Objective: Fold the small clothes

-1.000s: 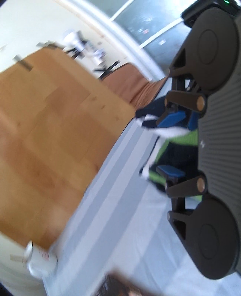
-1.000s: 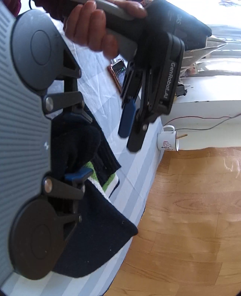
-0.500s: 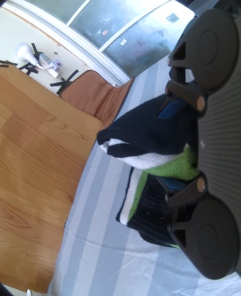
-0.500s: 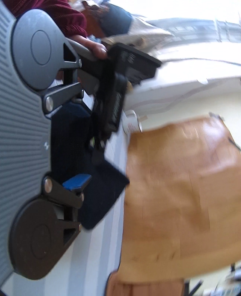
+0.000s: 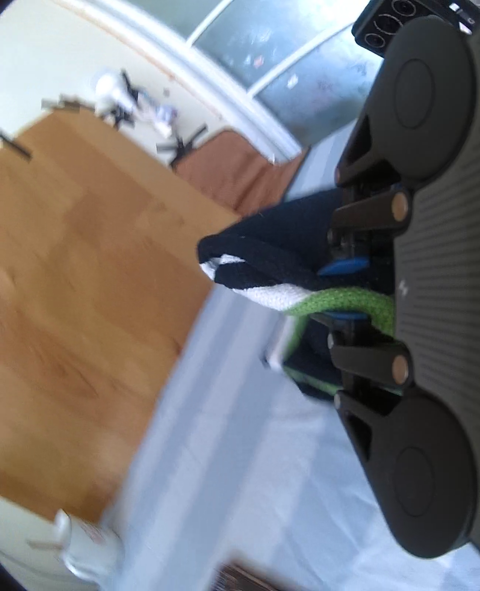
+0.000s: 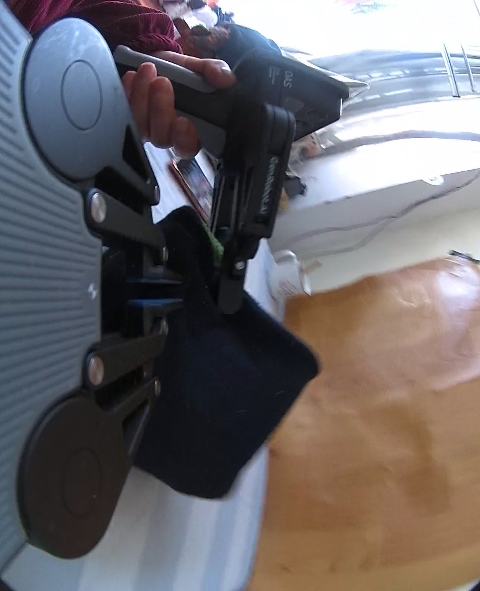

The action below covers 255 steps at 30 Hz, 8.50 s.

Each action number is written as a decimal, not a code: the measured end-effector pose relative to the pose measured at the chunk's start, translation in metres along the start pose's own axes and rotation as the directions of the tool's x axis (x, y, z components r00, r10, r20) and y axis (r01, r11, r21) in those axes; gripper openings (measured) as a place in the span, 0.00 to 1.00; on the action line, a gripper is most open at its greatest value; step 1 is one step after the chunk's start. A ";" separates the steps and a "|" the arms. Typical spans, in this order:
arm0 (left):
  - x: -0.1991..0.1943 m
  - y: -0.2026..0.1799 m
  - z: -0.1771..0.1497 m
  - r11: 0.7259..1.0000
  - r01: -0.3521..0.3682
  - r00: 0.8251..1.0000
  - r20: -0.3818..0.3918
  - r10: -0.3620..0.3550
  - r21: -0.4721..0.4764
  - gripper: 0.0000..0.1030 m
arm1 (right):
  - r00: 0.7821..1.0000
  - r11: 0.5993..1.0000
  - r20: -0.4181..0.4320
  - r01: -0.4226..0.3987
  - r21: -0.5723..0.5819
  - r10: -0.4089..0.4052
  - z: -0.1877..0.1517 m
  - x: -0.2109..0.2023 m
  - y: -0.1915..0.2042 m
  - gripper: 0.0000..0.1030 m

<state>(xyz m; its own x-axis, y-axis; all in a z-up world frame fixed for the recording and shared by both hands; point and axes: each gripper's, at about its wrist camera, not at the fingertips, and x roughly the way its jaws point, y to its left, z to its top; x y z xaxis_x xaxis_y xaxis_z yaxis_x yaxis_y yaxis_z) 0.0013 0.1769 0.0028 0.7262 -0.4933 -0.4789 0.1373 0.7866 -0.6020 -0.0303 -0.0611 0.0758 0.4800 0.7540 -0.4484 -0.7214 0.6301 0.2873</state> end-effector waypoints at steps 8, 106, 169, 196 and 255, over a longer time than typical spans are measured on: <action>0.018 0.007 -0.005 1.000 -0.027 1.000 -0.005 0.027 0.000 0.22 | 0.997 0.995 -0.022 -0.071 0.063 0.072 0.006 -0.012 -0.007 0.24; -0.016 -0.015 -0.049 0.992 -0.031 0.999 0.048 0.025 0.126 0.16 | 0.963 0.986 -0.208 0.161 -0.053 -0.169 0.050 0.101 -0.024 0.33; 0.219 -0.050 0.107 0.987 -0.113 0.993 -0.006 0.115 0.111 0.59 | 0.971 0.930 0.143 0.135 0.342 -0.194 0.069 0.025 -0.246 0.59; 0.136 -0.085 0.005 0.880 -0.371 0.928 0.118 0.352 0.295 0.91 | 0.900 0.823 0.089 0.346 0.450 -0.427 -0.023 -0.042 -0.166 0.83; 0.092 -0.110 -0.056 0.766 -0.539 0.842 0.227 0.489 0.350 1.00 | 0.850 0.792 0.135 0.401 0.460 -0.509 -0.060 -0.066 -0.108 0.89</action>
<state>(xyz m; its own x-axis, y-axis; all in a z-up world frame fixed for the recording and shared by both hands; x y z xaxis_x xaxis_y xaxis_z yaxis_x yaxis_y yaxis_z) 0.0152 0.0242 -0.0108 0.8317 0.0538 -0.5526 -0.0506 0.9985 0.0210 -0.0138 -0.1903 0.0233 0.8426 0.3452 -0.4133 -0.1492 0.8871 0.4368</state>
